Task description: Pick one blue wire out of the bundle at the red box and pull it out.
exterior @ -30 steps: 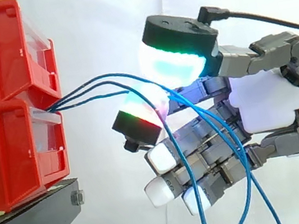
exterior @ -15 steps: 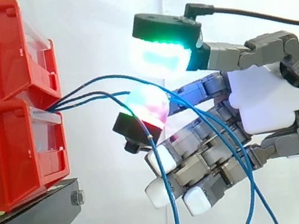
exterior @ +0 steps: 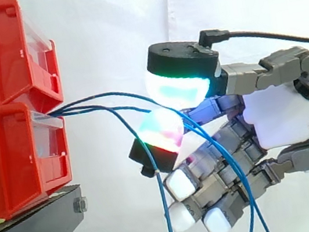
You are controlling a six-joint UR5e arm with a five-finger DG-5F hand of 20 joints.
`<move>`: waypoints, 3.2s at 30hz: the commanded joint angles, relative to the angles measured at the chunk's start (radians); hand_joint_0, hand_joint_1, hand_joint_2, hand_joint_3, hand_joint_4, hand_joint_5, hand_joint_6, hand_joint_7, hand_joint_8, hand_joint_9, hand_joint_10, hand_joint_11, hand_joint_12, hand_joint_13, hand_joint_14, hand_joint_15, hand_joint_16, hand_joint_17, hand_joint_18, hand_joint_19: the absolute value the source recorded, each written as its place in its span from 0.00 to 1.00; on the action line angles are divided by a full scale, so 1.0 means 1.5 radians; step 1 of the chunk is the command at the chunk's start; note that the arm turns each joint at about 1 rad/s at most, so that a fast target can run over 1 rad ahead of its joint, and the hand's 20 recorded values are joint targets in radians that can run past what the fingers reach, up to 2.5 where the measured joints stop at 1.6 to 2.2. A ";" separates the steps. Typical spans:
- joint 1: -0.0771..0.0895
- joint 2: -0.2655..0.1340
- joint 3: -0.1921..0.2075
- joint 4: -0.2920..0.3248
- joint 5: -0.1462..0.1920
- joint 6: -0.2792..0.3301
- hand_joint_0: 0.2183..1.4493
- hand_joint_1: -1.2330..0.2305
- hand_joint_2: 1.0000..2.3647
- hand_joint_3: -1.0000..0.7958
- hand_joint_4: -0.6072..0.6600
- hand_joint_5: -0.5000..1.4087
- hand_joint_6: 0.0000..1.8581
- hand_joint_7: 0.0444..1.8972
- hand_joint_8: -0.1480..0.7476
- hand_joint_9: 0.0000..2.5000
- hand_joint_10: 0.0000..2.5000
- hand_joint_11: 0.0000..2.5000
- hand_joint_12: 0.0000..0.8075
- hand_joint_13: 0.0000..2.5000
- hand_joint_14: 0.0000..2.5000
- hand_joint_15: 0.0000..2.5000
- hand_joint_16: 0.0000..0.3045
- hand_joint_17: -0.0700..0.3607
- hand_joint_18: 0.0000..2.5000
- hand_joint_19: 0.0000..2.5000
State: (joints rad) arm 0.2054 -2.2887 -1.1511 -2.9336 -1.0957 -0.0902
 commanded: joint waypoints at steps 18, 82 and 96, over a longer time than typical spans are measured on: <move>-0.005 -0.001 -0.001 -0.026 0.020 -0.072 0.28 0.43 0.00 0.32 0.61 0.17 0.47 0.50 0.55 0.38 0.01 0.24 0.53 0.32 0.01 0.19 0.19 0.47 0.29 0.22; -0.004 0.000 0.026 -0.034 0.062 -0.189 0.30 0.35 0.01 0.41 0.60 0.17 0.48 0.52 0.55 0.37 0.01 0.24 0.53 0.32 0.01 0.19 0.19 0.47 0.29 0.22; 0.001 0.000 0.026 -0.034 0.061 -0.179 0.41 0.25 0.01 0.38 0.49 0.15 0.50 0.51 0.53 0.34 0.01 0.24 0.52 0.33 0.01 0.18 0.19 0.47 0.31 0.19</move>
State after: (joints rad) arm 0.2044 -2.2887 -1.1122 -2.9851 -1.0035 -0.3692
